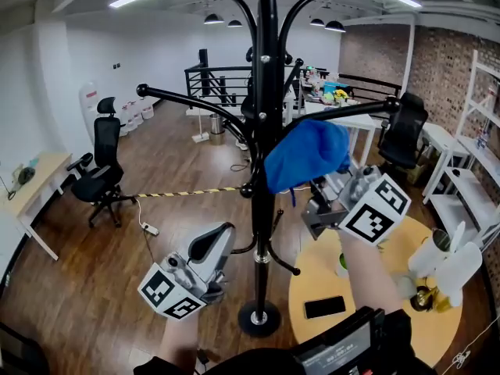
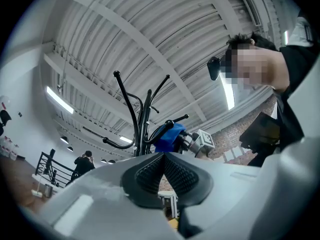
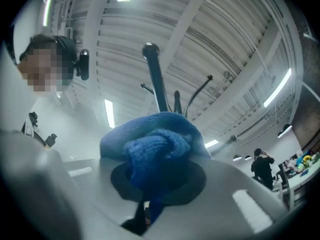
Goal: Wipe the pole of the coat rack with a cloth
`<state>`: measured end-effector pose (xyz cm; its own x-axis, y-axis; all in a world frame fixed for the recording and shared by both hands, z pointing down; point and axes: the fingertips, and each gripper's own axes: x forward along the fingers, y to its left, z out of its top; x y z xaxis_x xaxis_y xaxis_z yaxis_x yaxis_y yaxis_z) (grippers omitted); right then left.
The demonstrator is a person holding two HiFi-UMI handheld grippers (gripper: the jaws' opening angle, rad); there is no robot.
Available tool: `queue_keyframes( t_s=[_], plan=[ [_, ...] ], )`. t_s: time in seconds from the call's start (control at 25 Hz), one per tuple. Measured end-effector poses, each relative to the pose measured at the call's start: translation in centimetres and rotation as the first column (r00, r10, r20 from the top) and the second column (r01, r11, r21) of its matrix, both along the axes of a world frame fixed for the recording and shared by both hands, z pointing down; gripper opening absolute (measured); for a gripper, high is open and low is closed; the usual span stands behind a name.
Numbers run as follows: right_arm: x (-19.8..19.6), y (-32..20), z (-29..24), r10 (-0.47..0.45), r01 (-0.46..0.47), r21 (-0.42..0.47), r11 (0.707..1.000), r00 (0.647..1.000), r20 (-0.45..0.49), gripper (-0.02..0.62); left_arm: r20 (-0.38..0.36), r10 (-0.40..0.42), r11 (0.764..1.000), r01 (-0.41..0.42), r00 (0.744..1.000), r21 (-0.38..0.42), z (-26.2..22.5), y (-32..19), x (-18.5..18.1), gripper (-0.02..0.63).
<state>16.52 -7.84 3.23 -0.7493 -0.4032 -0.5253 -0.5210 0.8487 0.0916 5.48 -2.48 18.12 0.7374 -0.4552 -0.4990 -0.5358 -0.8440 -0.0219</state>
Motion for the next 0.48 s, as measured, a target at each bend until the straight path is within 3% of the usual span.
queue_keyframes(
  t_s=[0.16, 0.28, 0.48],
  plan=[
    [-0.9, -4.2, 6.6, 0.031, -0.043, -0.169, 0.985, 0.997, -0.070, 0.021, 0.005, -0.032, 0.999, 0.032, 0.999, -0.021, 0.6, 0.3, -0.8, -0.008],
    [-1.7, -4.5, 12.2, 0.006, -0.044, -0.246, 0.968, 0.988, -0.153, 0.023, 0.008, -0.044, 0.998, 0.044, 0.999, -0.035, 1.0, 0.5, -0.9, -0.008],
    [-2.1, -4.6, 22.7, -0.061, -0.087, -0.383, 0.920, 0.931, -0.359, 0.022, 0.031, -0.045, 0.997, 0.047, 0.999, -0.062, 1.9, 0.1, -0.2, -0.008]
  ],
)
